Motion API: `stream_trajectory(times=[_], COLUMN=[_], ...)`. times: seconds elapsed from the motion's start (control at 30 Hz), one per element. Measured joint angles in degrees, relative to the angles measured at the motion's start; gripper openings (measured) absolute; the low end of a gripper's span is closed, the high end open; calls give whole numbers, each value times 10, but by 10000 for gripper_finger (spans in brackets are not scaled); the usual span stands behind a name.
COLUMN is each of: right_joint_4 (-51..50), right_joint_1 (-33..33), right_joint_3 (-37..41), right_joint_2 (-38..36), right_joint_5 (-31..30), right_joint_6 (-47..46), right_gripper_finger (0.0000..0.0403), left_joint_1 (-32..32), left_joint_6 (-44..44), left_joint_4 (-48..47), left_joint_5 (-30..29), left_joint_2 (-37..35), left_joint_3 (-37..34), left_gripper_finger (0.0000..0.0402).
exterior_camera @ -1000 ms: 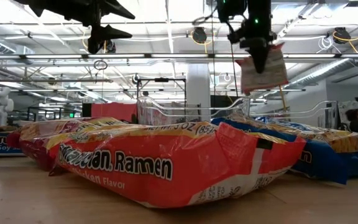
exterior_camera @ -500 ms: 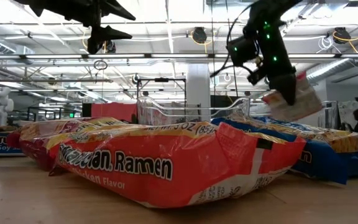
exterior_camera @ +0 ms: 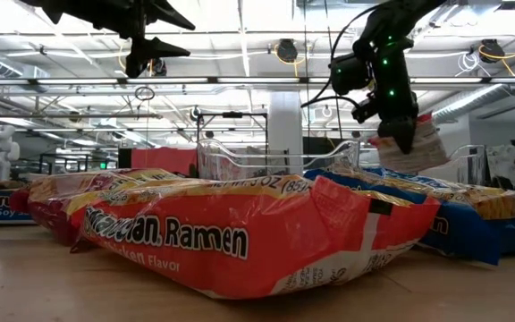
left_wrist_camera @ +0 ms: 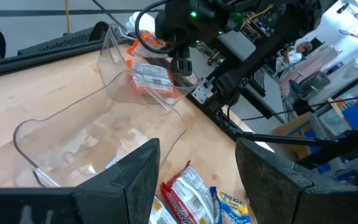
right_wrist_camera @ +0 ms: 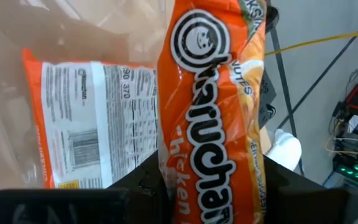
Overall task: Sort Maruchan noodles
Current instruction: Stack the top orange noodle pack on top of the other orange noodle pack into the top right transparent bin, then put the top left blue noodle pack into the top left transparent bin
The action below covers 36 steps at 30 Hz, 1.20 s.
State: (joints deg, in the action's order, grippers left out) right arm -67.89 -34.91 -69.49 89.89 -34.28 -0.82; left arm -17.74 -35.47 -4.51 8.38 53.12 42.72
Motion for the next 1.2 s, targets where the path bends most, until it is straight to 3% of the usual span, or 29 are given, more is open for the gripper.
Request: stream_trajectory(times=[0.27, 0.73, 1.2], right_joint_4=[4, -35, -45], right_joint_1=[-11, -18, -18], right_joint_3=[1, 29, 30], right_joint_2=[-1, -1, -19], right_joint_5=[0, 1, 210], right_joint_6=[11, 0, -103], right_gripper_finger=[127, 186, 238], left_joint_1=[-20, -37, -15], left_joint_6=[13, 29, -11], left_joint_4=[0, 1, 1], left_joint_5=[0, 0, 1], left_joint_2=[0, 0, 0], left_joint_3=[0, 0, 0], left_gripper_finger=[216, 216, 216])
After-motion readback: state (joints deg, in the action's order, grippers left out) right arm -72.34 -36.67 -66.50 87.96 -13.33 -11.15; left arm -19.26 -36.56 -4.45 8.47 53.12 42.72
